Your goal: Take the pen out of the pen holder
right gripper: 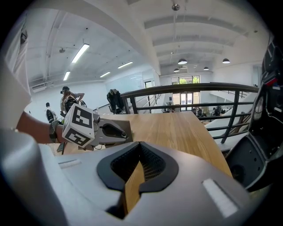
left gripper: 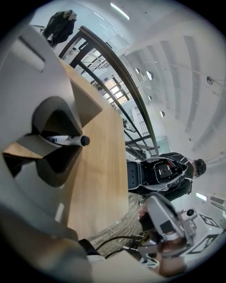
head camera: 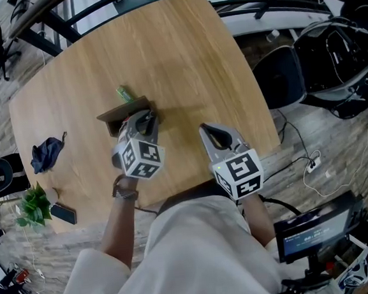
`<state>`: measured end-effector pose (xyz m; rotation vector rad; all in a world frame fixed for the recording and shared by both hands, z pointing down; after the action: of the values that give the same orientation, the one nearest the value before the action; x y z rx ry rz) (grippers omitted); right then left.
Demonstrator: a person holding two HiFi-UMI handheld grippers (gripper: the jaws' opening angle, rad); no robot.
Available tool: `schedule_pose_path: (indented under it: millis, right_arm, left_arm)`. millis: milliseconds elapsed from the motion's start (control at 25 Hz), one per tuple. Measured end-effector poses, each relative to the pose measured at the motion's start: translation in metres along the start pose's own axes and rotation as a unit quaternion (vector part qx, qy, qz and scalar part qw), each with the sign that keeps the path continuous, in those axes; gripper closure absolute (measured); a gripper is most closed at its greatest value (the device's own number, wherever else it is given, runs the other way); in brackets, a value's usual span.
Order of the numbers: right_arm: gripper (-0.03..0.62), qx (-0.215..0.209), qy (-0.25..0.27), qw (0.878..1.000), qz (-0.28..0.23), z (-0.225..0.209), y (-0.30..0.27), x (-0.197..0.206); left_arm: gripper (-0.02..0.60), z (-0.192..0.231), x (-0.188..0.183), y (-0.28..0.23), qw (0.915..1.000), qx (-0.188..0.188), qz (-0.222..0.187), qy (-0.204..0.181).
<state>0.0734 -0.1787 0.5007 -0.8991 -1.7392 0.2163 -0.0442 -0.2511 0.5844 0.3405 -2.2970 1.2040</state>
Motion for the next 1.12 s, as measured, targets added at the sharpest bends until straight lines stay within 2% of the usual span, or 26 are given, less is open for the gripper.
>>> schedule_pose_path:
  millis: [440, 760, 1120]
  right_arm:
    - [0.591, 0.0, 0.005, 1.0, -0.009, 0.001, 0.007, -0.004]
    - [0.591, -0.006, 0.012, 1.0, -0.02, 0.007, 0.013, -0.01]
    - [0.591, -0.014, 0.027, 0.999, -0.035, 0.017, 0.016, -0.023]
  left_arm:
    - [0.511, 0.008, -0.009, 0.01, 0.9997, -0.017, -0.014, 0.014]
    - [0.511, 0.019, -0.018, 0.025, 0.9979, -0.035, -0.037, 0.04]
    - [0.511, 0.036, -0.025, 0.052, 0.9922, -0.075, -0.062, 0.077]
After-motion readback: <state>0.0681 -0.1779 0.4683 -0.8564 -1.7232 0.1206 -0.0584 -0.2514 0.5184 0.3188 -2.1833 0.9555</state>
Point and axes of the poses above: the fingertips, and each gripper's own axes: y backward along the fingers, z to its left, x out of its underside, the point moved 1 cm from there along y, backward along the fingers, and after that the axes turned 15 degrees about -y, right-handed, at the moved point
